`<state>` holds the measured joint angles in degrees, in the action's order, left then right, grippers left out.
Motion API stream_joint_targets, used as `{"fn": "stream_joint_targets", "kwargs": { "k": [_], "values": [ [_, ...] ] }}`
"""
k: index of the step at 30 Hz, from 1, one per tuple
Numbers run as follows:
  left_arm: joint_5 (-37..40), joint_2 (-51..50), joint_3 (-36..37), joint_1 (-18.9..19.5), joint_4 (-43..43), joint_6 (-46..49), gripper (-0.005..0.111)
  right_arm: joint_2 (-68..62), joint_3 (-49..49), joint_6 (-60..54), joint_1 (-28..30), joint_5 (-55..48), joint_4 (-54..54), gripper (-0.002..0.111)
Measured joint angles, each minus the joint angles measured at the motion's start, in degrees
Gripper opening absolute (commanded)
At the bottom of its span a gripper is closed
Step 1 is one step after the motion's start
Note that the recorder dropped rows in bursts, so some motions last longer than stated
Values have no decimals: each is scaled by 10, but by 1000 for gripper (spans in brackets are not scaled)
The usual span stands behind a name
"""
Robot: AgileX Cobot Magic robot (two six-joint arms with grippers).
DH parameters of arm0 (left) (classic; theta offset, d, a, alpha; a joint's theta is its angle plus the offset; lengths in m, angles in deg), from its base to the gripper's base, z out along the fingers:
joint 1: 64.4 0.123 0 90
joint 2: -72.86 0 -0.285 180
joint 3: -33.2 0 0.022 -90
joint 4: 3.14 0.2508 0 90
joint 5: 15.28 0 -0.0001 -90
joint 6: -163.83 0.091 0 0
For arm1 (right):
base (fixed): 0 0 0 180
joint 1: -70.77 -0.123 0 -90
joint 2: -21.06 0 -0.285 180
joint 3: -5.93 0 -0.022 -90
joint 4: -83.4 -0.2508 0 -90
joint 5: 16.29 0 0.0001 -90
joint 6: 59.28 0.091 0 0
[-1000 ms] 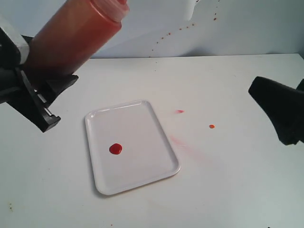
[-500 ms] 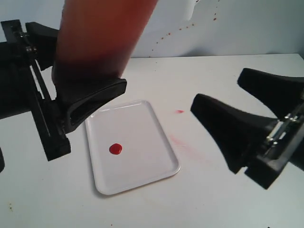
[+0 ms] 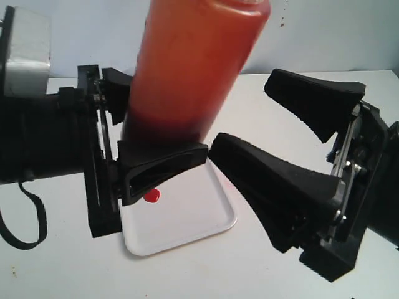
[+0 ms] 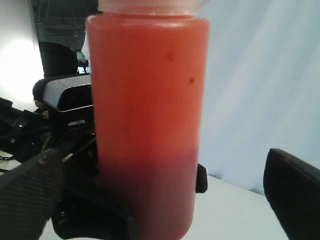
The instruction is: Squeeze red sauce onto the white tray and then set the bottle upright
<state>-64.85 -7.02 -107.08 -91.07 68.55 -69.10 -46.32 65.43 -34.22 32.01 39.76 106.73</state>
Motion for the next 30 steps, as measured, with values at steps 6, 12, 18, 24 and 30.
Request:
{"fn": "stream_joint_targets", "kwargs": {
  "k": [6, 12, 18, 24, 30],
  "values": [
    [-74, -47, 0, 0, -22, 16, 0, 0, 0, -27, 0, -2, 0, 105],
    [-102, -87, 0, 0, -21, 19, 0, 0, 0, -50, 0, -11, 0, 105],
    [-141, -122, 0, 0, -16, 23, 0, 0, 0, -54, 0, -11, 0, 105],
    [-179, -156, 0, 0, -15, 34, 0, 0, 0, -55, 0, -12, -4, 105],
    [-180, -188, 0, -29, -25, 52, 0, 0, 0, -55, 0, -37, -12, 105]
  ]
}}
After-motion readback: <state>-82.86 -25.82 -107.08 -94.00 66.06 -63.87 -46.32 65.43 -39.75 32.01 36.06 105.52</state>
